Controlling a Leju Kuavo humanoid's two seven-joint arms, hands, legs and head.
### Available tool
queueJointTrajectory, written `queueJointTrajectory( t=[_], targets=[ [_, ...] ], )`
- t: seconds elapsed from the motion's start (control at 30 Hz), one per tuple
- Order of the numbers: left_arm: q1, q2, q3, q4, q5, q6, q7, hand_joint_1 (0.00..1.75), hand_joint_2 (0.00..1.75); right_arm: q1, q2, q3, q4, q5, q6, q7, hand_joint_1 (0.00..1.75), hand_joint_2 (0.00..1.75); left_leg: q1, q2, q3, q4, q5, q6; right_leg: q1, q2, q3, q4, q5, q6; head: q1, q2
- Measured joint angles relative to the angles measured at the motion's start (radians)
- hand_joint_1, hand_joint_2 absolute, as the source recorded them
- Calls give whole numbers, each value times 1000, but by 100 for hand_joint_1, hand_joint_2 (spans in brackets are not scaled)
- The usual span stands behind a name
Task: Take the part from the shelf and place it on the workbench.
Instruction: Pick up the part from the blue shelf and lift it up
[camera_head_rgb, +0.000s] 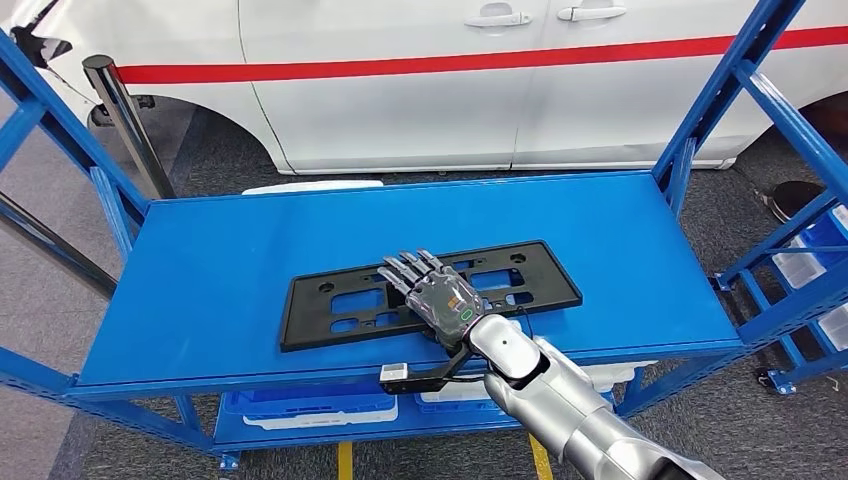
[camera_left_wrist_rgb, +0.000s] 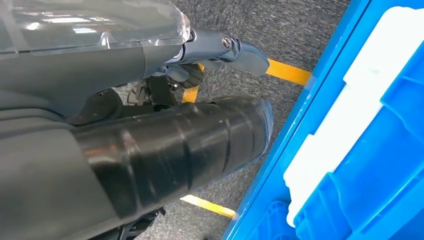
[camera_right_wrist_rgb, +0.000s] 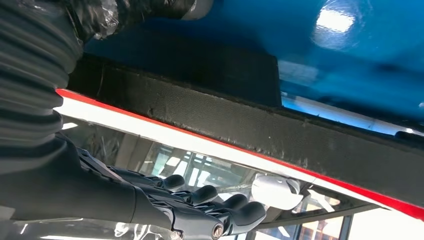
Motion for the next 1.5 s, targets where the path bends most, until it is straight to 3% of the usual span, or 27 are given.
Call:
queueJointTrajectory(
  t=[0.6, 0.63, 0.77, 0.83, 1.5],
  targets=[
    [3, 0, 0, 0, 0, 7, 0, 0, 0, -1, 21, -14, 29, 42, 2, 27, 1, 175, 0, 0, 2, 0, 0, 0, 0, 0, 3, 0, 0, 0, 0, 0],
    [3, 0, 0, 0, 0, 7, 0, 0, 0, -1, 21, -14, 29, 42, 2, 27, 11, 175, 0, 0, 2, 0, 0, 0, 0, 0, 3, 0, 0, 0, 0, 0],
    [4, 1, 0, 0, 0, 8, 0, 0, 0, 0, 22, -14, 32, 47, 2, 28, 154, 175, 0, 0, 3, 0, 0, 0, 0, 0, 3, 0, 0, 0, 0, 0],
    [5, 1, 0, 0, 0, 8, 0, 0, 0, 2, 22, -15, 35, 51, 2, 28, 170, 175, 0, 0, 3, 0, 0, 0, 0, 0, 3, 0, 0, 0, 0, 0],
    [8, 3, 1, 0, 0, 16, 2, 0, 0, 47, 22, -84, 29, 40, -59, -8, 175, 175, 0, 0, 2, 0, 0, 0, 0, 0, 2, 0, 0, 0, 0, 0]
  ],
)
